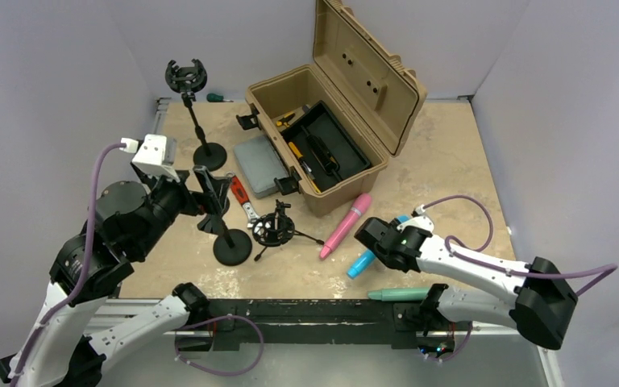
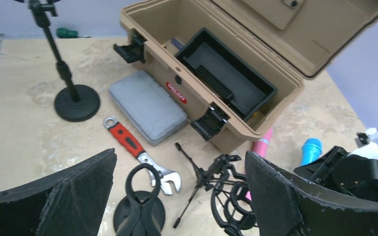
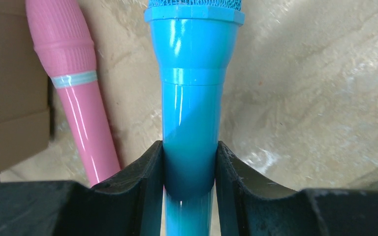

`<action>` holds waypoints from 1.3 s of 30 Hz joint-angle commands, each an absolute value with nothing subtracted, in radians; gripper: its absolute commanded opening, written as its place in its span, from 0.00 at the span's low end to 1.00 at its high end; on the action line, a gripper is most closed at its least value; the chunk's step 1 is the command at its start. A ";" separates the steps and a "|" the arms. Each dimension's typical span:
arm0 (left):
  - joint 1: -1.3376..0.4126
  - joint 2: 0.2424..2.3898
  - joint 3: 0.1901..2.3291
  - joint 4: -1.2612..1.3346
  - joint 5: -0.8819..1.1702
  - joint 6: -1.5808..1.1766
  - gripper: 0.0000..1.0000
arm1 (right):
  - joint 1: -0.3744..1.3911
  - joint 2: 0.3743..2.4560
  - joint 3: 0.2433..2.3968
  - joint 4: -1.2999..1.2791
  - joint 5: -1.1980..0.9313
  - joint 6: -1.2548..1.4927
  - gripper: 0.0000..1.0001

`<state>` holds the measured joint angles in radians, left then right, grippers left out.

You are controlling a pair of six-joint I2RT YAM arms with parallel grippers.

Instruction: Remove the microphone from the stand

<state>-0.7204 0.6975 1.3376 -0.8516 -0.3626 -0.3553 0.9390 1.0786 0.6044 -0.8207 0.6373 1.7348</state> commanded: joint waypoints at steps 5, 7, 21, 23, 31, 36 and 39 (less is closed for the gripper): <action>-0.579 0.805 1.454 -0.807 -0.482 -0.344 1.00 | 0.831 1.159 0.590 -0.572 0.631 1.622 0.04; -0.466 0.854 1.490 -0.765 -0.363 -0.383 1.00 | 0.819 1.166 0.578 -0.548 0.621 1.604 0.08; -0.017 1.227 1.626 -0.334 0.034 -0.793 0.81 | 0.809 1.088 0.593 -0.524 0.627 1.496 0.90; 0.035 1.294 1.622 -0.260 0.088 -0.845 0.74 | 0.808 1.056 0.604 -0.507 0.624 1.428 0.94; 0.148 1.393 1.534 -0.154 0.206 -0.949 0.56 | 0.808 0.849 0.600 -0.456 0.621 1.266 0.96; 0.174 1.430 1.510 -0.202 0.166 -0.791 0.54 | 0.808 0.746 0.581 -0.418 0.619 1.194 0.94; 0.173 1.463 1.526 -0.260 0.118 -0.599 0.54 | 0.809 0.714 0.577 -0.425 0.628 1.179 0.94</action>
